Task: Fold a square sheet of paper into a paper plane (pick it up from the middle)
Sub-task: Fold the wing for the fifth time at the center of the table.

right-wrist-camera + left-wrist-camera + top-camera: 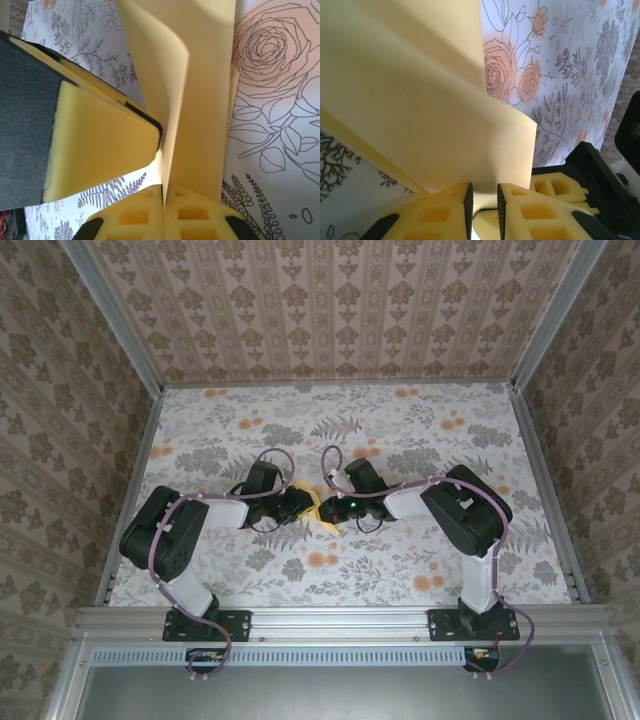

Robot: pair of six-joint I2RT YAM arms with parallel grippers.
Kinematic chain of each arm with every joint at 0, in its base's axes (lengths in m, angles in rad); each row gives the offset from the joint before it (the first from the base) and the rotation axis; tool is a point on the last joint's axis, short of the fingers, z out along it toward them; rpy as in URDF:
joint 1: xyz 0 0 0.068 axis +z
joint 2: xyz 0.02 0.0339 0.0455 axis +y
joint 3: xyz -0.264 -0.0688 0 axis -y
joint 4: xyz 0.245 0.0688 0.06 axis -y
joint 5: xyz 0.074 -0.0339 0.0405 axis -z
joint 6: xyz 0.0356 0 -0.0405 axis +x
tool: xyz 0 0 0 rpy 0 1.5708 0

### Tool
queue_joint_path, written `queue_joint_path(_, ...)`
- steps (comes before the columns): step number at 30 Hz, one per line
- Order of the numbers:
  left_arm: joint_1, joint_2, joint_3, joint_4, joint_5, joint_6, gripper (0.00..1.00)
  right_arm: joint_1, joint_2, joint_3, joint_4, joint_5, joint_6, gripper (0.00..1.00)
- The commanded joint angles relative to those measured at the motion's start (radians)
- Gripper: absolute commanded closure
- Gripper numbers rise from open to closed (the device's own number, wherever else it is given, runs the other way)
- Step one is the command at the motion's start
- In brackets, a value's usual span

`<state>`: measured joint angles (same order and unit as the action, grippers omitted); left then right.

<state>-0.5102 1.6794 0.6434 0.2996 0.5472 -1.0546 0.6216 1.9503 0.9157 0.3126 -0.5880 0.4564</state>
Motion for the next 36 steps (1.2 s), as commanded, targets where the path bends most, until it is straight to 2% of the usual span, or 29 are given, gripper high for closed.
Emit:
queue_joint_path(1,-0.005,0.021,0.025,0.014,0.010,0.017,0.78,-0.003,0.027,0.014,-0.050,-0.015,0.010,1.00)
queue_joint_path(5,-0.005,0.031,0.018,0.001,-0.001,0.016,0.79,-0.004,0.020,0.018,-0.067,-0.020,0.013,1.00)
queue_joint_path(11,-0.004,0.030,0.001,-0.005,-0.018,0.015,0.79,-0.019,-0.008,0.030,-0.098,-0.070,0.038,0.83)
queue_joint_path(17,-0.002,0.034,-0.002,-0.010,-0.023,0.020,0.80,-0.031,-0.055,0.043,-0.167,-0.116,0.056,0.77)
queue_joint_path(21,-0.002,0.036,-0.002,-0.009,-0.023,0.022,0.80,-0.038,-0.067,0.044,-0.219,-0.127,0.065,0.76)
queue_joint_path(36,0.004,0.052,-0.009,-0.014,-0.033,0.003,0.80,-0.043,0.002,0.047,-0.305,-0.090,0.057,0.85)
